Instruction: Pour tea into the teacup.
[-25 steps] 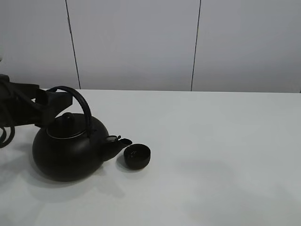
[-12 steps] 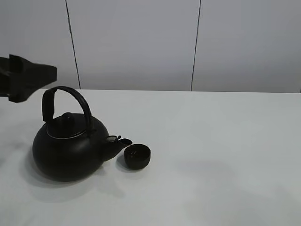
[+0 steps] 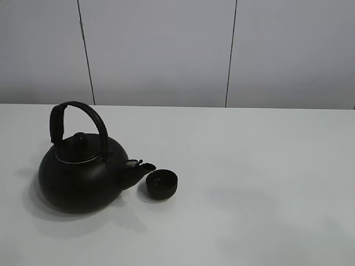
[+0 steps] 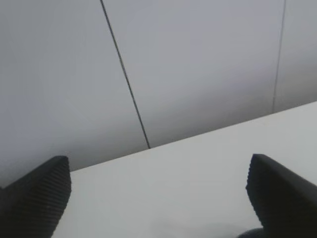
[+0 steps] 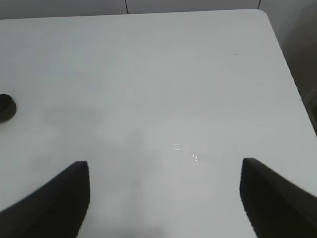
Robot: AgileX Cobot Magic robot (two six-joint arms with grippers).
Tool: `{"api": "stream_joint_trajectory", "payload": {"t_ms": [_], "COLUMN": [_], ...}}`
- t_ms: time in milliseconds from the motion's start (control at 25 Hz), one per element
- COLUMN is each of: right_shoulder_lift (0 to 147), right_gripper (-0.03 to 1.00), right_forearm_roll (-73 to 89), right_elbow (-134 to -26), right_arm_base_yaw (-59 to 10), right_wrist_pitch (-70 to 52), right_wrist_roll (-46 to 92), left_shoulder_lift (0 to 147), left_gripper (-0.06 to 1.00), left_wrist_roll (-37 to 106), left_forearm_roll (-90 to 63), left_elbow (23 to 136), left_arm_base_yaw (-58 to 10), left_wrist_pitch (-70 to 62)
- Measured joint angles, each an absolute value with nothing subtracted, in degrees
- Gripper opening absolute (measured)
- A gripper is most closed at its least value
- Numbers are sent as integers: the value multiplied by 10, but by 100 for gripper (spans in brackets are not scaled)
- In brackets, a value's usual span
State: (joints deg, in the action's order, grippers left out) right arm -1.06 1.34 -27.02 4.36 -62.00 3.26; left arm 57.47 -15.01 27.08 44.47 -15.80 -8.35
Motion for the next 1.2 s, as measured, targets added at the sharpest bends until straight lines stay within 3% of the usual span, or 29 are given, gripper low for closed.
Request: {"api": "stream_joint_trajectory", "payload": {"t_ms": [200,440,720,1200], "right_shoulder_lift": [-11,-11,-11,-11], "right_gripper": [57,57,57,57], "right_forearm_roll": [13,13,13,13], "right_elbow": [-270,-270,-270,-270], "right_arm_base_yaw": [44,44,44,44], "right_wrist_pitch": [-620,-620,-620,-620], "right_wrist_roll": [33,33,33,33], "left_shoulder_lift": [548,454,298,84], "left_gripper": [69,69,69,69], "left_wrist_roll": [-111,-46,12,5], "left_forearm_roll": [270,192,87,51], "left_elbow": [523,533,534,514], "left_arm_base_yaw": [-107,-41,-39,-39], "left_wrist_pitch": [-197,-258,-409,-699]}}
